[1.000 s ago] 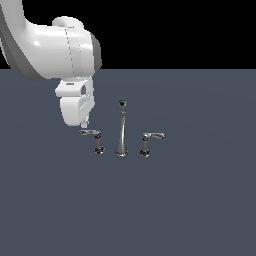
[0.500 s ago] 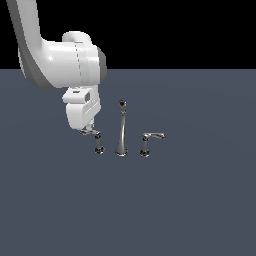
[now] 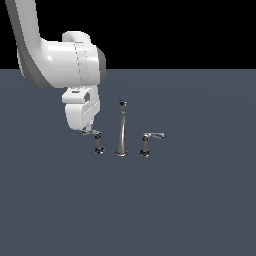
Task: Turn on the faucet by rotating a designated handle.
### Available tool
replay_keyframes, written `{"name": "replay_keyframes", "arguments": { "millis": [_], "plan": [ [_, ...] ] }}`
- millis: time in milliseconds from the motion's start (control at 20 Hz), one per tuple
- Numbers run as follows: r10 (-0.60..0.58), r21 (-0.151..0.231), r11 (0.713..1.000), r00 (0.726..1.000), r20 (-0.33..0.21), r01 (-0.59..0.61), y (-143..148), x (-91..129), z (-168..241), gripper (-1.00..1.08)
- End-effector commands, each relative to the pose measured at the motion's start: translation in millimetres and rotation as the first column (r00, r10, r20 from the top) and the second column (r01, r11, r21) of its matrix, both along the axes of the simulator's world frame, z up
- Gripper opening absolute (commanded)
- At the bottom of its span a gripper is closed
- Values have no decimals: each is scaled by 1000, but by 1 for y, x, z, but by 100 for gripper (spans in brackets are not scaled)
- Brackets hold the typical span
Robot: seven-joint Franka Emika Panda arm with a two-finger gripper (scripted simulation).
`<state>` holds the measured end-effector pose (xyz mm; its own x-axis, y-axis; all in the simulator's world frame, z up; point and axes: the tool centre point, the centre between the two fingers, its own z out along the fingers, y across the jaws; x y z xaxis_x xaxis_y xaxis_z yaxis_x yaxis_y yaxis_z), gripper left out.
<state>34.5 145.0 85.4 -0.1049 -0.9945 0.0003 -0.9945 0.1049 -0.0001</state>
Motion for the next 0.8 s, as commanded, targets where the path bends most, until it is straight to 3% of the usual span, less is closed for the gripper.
{"name": "replay_keyframes", "arguments": {
  "millis": [0,400,500,750],
  "plan": [
    [1,0,1000,1000,0,-1,5,-7,0,-100],
    [1,0,1000,1000,0,-1,21,-35,0,-100],
    [35,3,999,999,9,-35,15,-26,0,-100],
    [26,2,1000,1000,6,-26,14,-42,0,-100]
  ]
}}
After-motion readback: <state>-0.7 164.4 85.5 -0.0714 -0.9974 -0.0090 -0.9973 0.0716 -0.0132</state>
